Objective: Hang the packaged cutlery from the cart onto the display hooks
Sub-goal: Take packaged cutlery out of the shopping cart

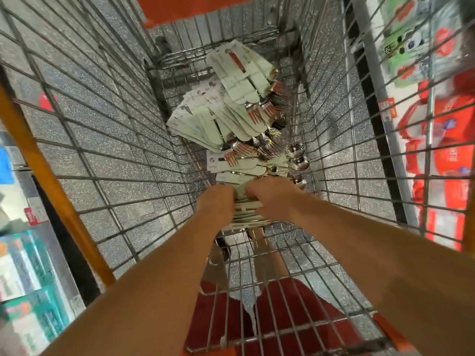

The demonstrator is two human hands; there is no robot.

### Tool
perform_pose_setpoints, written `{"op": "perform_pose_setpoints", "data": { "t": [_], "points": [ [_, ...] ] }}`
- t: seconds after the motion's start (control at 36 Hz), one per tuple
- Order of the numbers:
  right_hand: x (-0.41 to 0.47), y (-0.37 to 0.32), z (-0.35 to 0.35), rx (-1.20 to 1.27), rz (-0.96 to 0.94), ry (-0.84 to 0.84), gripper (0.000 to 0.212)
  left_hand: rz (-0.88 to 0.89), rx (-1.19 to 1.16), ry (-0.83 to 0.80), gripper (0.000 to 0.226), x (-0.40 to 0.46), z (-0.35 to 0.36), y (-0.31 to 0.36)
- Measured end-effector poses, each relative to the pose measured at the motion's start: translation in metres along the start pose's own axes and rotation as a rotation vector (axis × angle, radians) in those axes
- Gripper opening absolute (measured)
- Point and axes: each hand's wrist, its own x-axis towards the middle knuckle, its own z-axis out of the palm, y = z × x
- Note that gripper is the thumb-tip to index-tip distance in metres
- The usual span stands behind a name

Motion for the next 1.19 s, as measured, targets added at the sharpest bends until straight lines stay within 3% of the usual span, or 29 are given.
{"op": "perform_pose_setpoints", "data": {
  "t": [0.19, 0.39, 0.47, 0.56, 0.67, 0.81, 0.94, 1.03, 1.19],
  "points": [
    [-0.006, 0.0, 0.001, 0.099, 0.066, 0.106, 0.034, 0.011, -0.119, 0.129, 0.019, -0.002, -0.009, 0.002],
    [-0.009, 0.005, -0.007, 0.221, 0.113, 0.112, 0.03, -0.11, -0.103, 0.133, 0.06, -0.007, -0.021, 0.0],
    [-0.007, 0.009, -0.008, 0.286, 0.16, 0.136, 0.03, -0.198, -0.281, 0.194, 0.057, -0.011, -0.028, 0.003],
    [-0.004, 0.014, -0.008, 0.444, 0.229, 0.178, 0.005, -0.36, -0.608, 0.262, 0.052, -0.008, -0.032, 0.007],
    [-0.002, 0.017, -0.016, 0.692, 0.305, 0.224, 0.006, -0.49, -0.795, 0.339, 0.036, -0.002, -0.036, 0.008],
    [0.001, 0.013, -0.026, 1.039, 0.403, 0.176, 0.013, -0.514, -0.884, 0.338, 0.035, 0.001, -0.035, 0.004],
    [0.002, 0.013, -0.03, 1.086, 0.463, 0.211, 0.017, -0.507, -0.917, 0.24, 0.041, 0.001, -0.028, 0.001],
    [0.003, 0.017, -0.03, 1.12, 0.494, 0.221, 0.015, -0.472, -0.88, 0.16, 0.018, 0.001, -0.023, 0.001],
    [-0.001, 0.023, -0.031, 1.109, 0.509, 0.251, 0.006, -0.401, -0.824, 0.149, 0.009, 0.002, -0.017, 0.0]
  ]
}}
